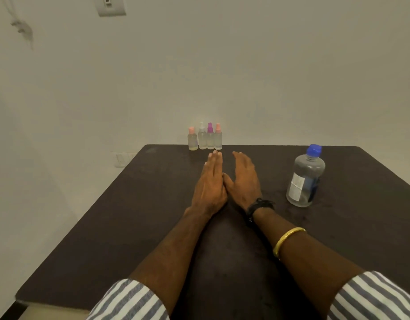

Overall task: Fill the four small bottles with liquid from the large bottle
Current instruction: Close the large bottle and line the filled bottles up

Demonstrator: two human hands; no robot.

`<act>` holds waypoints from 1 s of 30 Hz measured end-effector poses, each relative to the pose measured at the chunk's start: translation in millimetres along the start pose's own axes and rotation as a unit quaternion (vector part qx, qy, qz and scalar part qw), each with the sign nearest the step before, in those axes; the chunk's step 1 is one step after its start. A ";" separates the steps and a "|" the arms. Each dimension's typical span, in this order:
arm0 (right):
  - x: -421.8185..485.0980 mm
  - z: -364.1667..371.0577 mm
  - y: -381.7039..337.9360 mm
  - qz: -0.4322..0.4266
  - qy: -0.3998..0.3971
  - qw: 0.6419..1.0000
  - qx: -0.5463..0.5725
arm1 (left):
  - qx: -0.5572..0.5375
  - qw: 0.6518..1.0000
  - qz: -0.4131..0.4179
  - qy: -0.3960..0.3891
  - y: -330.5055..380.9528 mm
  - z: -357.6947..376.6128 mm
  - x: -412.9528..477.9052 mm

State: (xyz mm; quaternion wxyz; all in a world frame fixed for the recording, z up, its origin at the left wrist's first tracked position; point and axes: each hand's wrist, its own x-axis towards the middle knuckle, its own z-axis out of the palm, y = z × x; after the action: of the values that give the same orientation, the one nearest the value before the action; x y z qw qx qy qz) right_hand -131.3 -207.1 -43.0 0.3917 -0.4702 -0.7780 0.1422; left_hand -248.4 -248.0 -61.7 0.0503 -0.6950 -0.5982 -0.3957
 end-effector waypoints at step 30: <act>-56.5 -114.5 36.8 0.088 0.367 0.920 0.102 | -0.277 0.955 -0.087 0.063 147.3 31.4 9.7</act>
State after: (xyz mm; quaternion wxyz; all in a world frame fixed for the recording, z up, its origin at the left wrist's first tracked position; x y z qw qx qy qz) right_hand -9.2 -252.5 -16.9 0.6816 -0.5134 -0.5164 0.0720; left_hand -104.9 -264.4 -17.7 -0.1413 -0.6007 -0.5184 -0.5919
